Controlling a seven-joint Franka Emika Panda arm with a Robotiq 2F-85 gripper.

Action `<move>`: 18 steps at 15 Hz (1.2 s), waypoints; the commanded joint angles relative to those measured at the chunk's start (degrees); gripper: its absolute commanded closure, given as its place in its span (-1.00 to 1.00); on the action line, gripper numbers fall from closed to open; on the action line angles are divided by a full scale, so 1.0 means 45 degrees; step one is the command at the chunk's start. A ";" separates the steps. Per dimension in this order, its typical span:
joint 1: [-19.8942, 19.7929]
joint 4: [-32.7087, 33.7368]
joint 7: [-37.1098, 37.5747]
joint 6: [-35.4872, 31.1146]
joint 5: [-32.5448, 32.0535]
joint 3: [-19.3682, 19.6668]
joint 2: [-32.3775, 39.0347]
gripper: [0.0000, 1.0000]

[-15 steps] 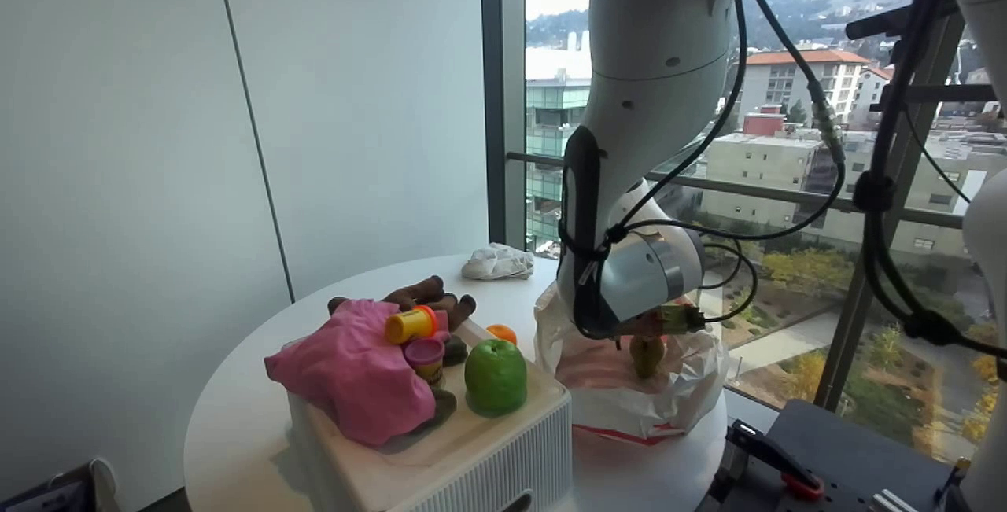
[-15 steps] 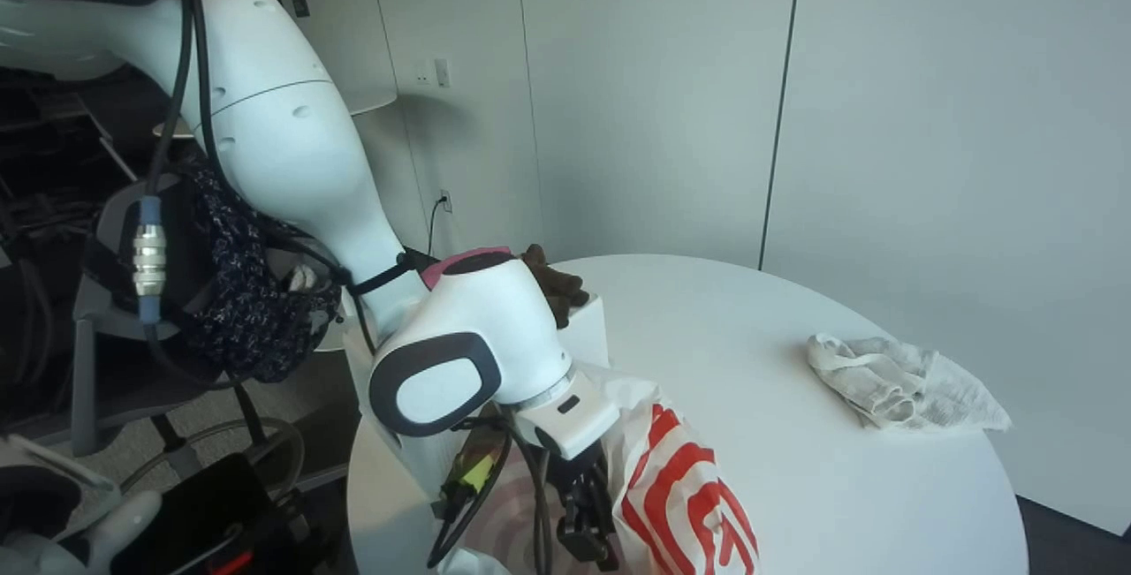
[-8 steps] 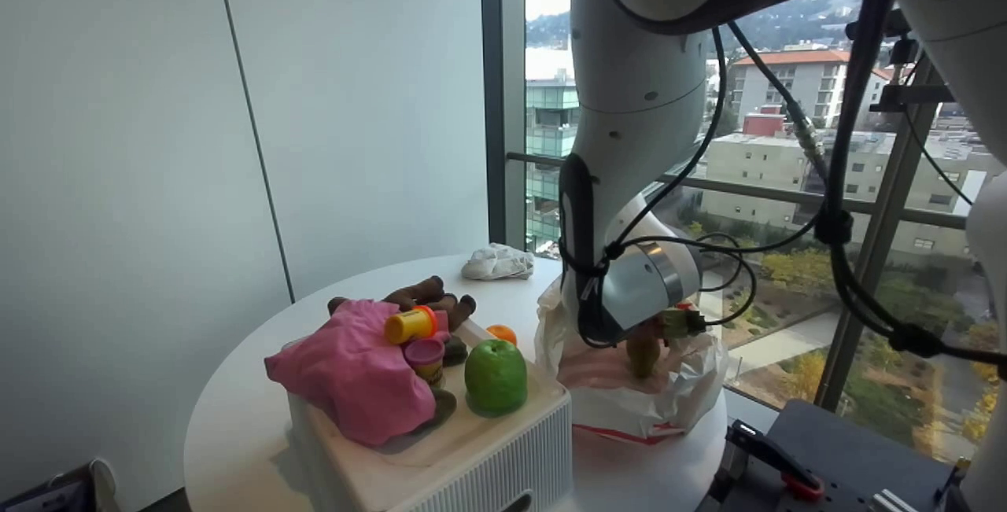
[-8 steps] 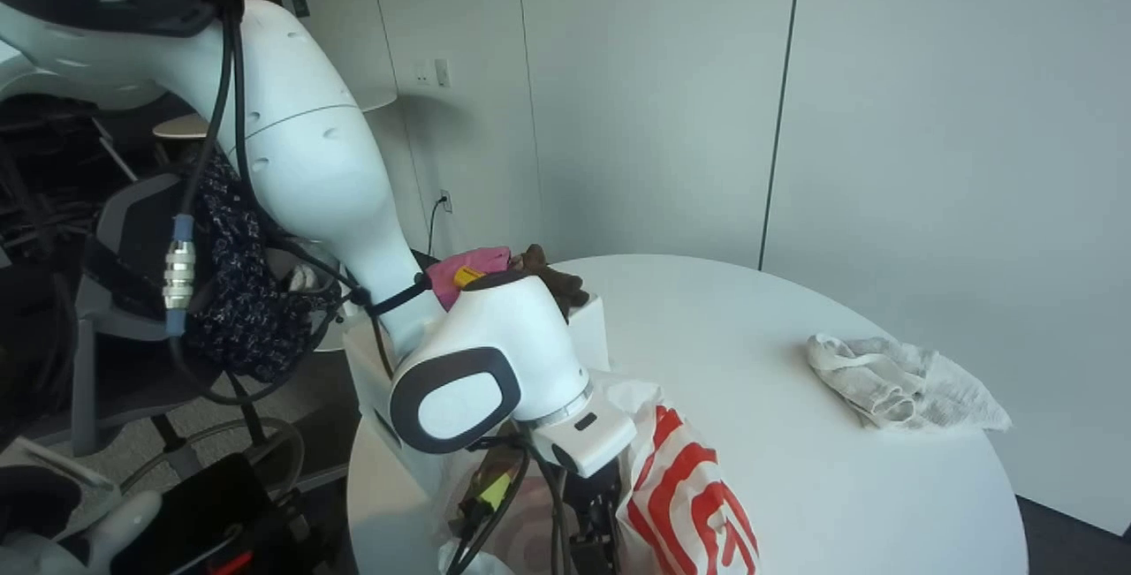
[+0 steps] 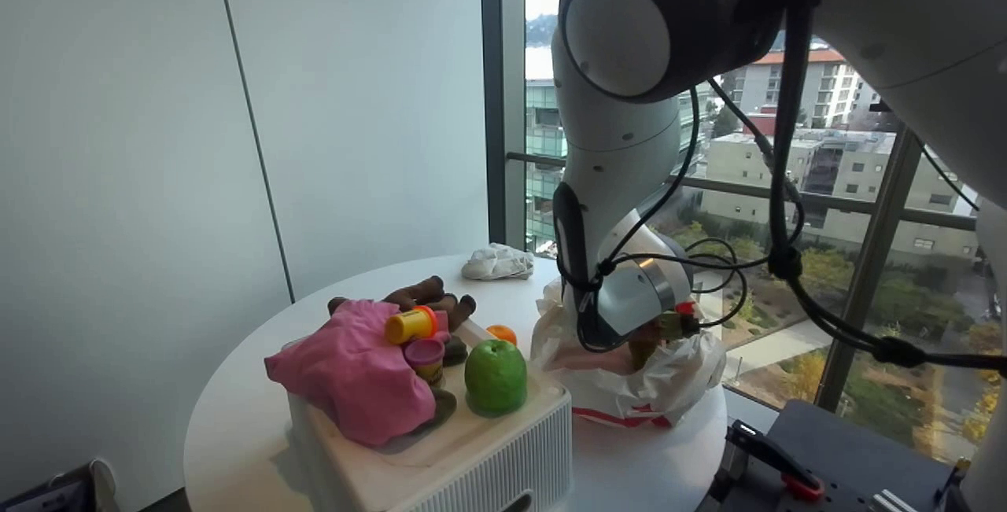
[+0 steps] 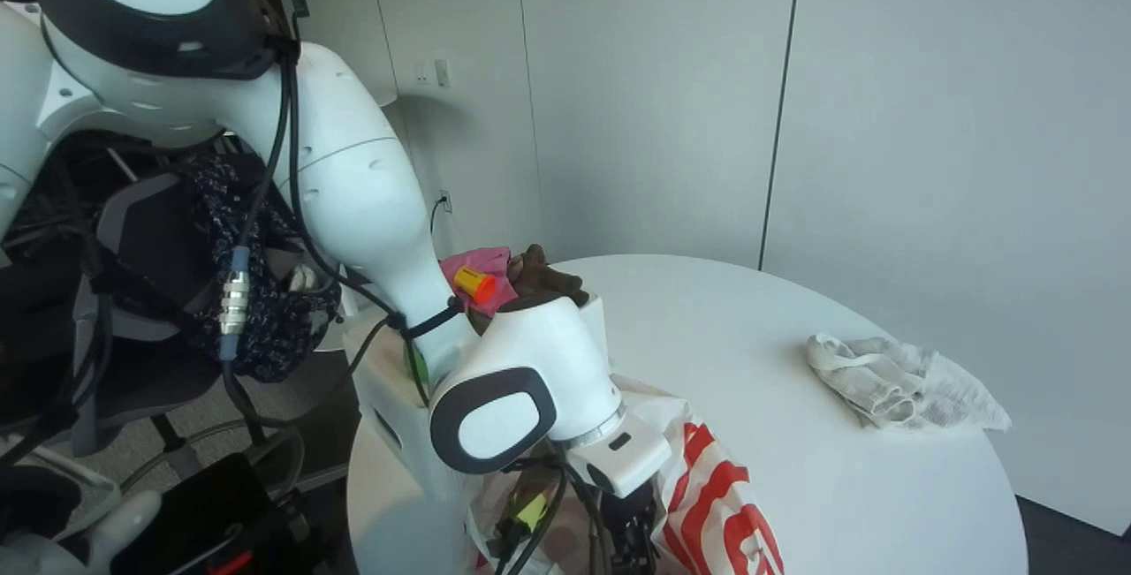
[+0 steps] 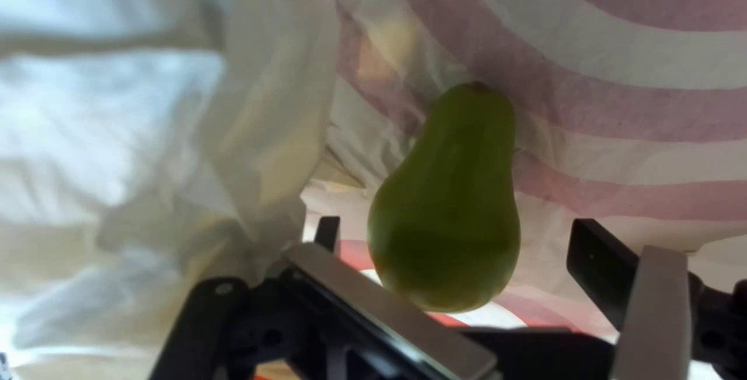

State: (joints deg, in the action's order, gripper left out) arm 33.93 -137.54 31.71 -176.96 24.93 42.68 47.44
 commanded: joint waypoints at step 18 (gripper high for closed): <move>0.0416 -0.0903 -0.0409 0.0150 -0.0574 -0.0012 -0.1482 0.13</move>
State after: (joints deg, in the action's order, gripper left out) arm 34.08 -135.78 32.46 -177.50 24.89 41.70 50.61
